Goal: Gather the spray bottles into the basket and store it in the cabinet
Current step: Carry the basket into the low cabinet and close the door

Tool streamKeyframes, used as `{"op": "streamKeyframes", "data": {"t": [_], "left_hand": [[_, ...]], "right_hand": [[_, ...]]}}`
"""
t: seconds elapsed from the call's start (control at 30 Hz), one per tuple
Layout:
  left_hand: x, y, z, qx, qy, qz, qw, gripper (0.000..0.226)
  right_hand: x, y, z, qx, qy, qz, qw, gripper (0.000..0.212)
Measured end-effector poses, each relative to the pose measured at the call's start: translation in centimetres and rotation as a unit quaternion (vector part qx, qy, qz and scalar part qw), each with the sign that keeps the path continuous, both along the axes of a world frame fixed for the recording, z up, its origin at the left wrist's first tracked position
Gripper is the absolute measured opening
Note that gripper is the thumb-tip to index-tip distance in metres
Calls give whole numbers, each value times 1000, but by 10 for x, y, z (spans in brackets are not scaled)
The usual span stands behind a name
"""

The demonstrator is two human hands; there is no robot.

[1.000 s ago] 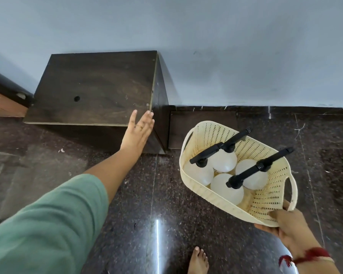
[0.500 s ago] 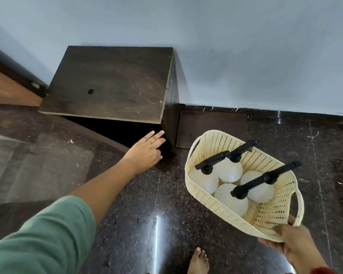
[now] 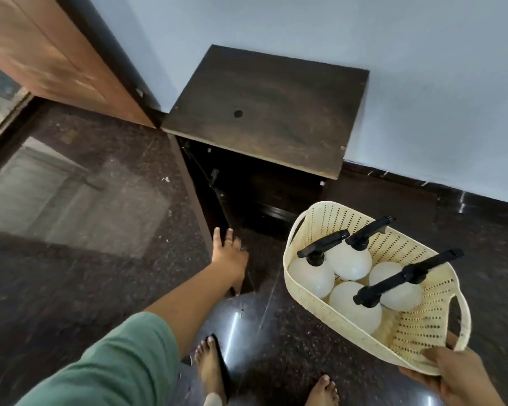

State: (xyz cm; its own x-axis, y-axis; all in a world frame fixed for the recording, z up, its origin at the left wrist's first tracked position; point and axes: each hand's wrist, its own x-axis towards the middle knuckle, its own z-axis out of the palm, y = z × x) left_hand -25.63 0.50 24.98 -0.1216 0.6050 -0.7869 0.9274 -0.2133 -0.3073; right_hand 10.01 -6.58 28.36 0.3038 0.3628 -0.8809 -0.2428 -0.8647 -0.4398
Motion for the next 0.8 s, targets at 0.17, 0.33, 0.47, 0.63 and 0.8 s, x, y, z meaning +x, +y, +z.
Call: {"op": "streamKeyframes", "data": {"t": [0.17,0.33,0.47,0.63,0.8], "left_hand": [[-65,-25,3,-41,72,-42,996,115],[-134,-38,7,8,57,-114,992,102],[-182,-45,1,45,53,-130,989,65],[-244,-47,-5,96,28,-102,990,54],[-309,-48,-12,151,31,-145,977,46]], "right_hand": [[-69,-11,7,-8,8,-2,1000,53],[-141,-21,9,-21,15,5,1000,48],[-192,-22,5,-26,16,2,1000,46],[-241,-12,-8,-27,17,13,999,49],[-274,8,-27,-22,18,23,999,43]]}}
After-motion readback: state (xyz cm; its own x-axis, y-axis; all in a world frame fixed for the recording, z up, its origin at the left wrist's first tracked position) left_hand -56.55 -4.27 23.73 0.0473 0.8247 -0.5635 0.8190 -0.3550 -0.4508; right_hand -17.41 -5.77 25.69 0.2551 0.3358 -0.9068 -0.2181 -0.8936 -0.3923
